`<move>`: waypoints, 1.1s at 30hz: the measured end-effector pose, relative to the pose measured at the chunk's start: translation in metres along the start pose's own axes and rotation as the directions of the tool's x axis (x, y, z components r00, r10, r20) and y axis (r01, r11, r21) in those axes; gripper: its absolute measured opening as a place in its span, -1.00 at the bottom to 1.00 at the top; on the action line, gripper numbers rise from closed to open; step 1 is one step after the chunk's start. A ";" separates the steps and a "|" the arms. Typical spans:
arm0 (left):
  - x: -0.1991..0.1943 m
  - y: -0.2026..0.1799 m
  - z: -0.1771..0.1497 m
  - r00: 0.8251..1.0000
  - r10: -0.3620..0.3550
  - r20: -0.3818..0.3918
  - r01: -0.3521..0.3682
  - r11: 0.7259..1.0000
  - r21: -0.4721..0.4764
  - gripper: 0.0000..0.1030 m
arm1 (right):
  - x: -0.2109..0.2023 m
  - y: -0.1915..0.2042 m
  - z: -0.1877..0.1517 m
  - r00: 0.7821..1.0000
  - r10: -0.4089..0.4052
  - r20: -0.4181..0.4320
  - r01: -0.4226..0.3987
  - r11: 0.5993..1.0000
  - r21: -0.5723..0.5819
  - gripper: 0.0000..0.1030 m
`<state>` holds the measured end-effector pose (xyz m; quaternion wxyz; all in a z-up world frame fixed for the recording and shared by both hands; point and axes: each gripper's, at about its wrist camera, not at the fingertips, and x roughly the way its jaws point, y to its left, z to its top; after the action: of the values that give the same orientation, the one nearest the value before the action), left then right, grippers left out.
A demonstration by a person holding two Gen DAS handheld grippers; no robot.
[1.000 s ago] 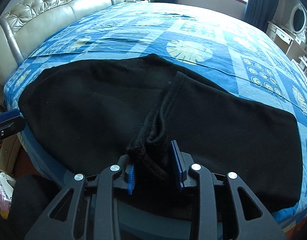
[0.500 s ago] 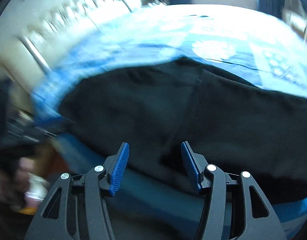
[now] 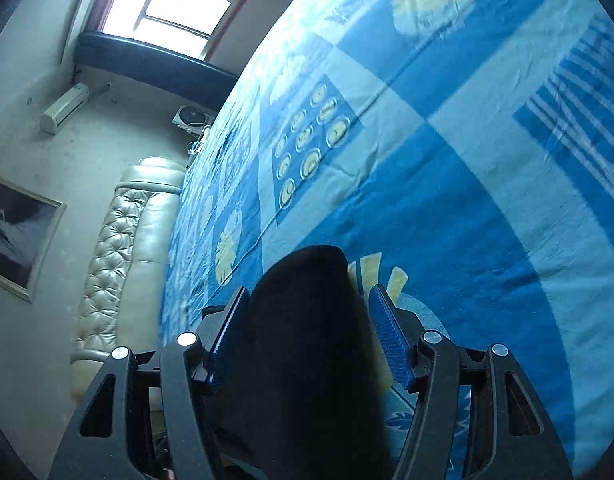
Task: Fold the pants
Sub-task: 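Grasp the folded pants end with the right gripper and lift it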
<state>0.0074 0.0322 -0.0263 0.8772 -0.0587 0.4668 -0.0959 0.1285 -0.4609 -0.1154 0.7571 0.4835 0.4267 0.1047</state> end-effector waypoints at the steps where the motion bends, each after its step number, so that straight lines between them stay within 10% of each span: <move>1: 0.001 0.001 0.000 1.000 0.000 -0.002 0.000 1.000 -0.003 0.62 | 0.007 -0.004 0.002 1.000 0.015 -0.018 -0.015 1.000 0.006 0.13; 6: 0.006 0.005 -0.001 1.000 -0.004 -0.021 0.004 1.000 -0.020 0.62 | 0.031 -0.009 0.006 0.998 -0.025 -0.054 0.024 1.000 -0.019 -0.52; 23: 0.002 0.012 0.001 1.000 -0.007 -0.014 0.006 0.999 -0.037 0.62 | -0.014 -0.043 -0.060 0.966 0.250 -0.064 -0.241 0.963 0.119 -0.19; 28: 0.001 0.017 0.002 1.000 0.000 -0.006 0.000 0.999 -0.048 0.62 | -0.007 -0.035 -0.072 0.995 0.049 -0.085 -0.050 0.999 -0.008 -0.62; 33: -0.003 0.026 0.006 1.000 -0.030 0.003 0.030 0.998 -0.060 0.62 | -0.010 -0.031 -0.074 0.998 0.051 -0.046 -0.051 0.999 0.006 -0.50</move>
<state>0.0137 0.0582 -0.0258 0.8739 -0.0920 0.4678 -0.0951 0.0596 -0.4350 -0.1480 0.7429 0.4936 0.4319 0.1340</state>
